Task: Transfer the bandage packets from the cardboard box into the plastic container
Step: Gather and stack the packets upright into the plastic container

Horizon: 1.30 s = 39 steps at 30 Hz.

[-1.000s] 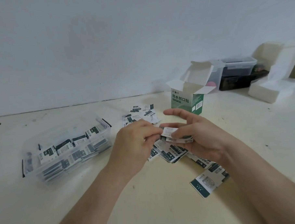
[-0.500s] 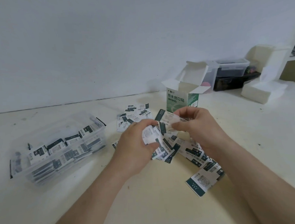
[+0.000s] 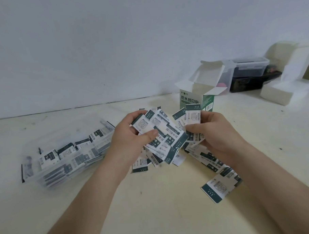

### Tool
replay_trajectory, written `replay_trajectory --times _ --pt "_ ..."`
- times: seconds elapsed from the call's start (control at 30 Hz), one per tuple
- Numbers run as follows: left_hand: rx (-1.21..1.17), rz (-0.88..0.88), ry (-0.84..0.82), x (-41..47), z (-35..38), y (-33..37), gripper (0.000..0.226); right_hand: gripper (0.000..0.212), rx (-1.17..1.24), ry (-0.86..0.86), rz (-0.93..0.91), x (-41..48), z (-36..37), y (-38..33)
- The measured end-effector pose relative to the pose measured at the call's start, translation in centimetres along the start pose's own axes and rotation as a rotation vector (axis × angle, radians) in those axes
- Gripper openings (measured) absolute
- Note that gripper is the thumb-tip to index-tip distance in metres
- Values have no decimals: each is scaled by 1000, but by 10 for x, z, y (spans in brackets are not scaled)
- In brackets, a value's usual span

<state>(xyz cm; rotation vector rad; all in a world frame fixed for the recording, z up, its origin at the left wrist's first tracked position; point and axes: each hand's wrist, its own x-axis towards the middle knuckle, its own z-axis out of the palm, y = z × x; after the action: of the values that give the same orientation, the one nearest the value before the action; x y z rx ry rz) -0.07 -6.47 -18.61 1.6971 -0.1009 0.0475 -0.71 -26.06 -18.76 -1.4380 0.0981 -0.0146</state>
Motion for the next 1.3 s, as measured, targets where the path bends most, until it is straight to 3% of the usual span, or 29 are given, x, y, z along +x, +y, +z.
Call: replay_trajectory --times 0.13,0.27,0.43,0.6,0.8,0.93,1.03,1.17,1.3 --pt "-35 -47 -34 -1 2 -2 46 13 120 -105 169 -4 6 2" --pt "5 -72 -68 0 7 -6 42 14 173 -165 264 -4 13 6" --pt "18 -75 -48 1 10 -6 52 22 161 -230 215 -4 15 6" --pt "113 34 -49 -3 14 -7 65 23 109 -345 161 -5 19 12" --pt "327 211 -39 -8 19 -7 88 28 76 -293 52 -5 18 14" --pt "344 165 -7 -4 12 -4 90 31 98 -262 21 -6 17 13" --pt "268 78 -5 -1 6 -3 78 28 128 -249 16 -7 15 10" --pt "114 -5 33 1 3 -1 33 27 97 -205 5 -6 14 8" --pt "-32 -36 101 0 1 0 28 27 54 -241 19 -8 18 9"
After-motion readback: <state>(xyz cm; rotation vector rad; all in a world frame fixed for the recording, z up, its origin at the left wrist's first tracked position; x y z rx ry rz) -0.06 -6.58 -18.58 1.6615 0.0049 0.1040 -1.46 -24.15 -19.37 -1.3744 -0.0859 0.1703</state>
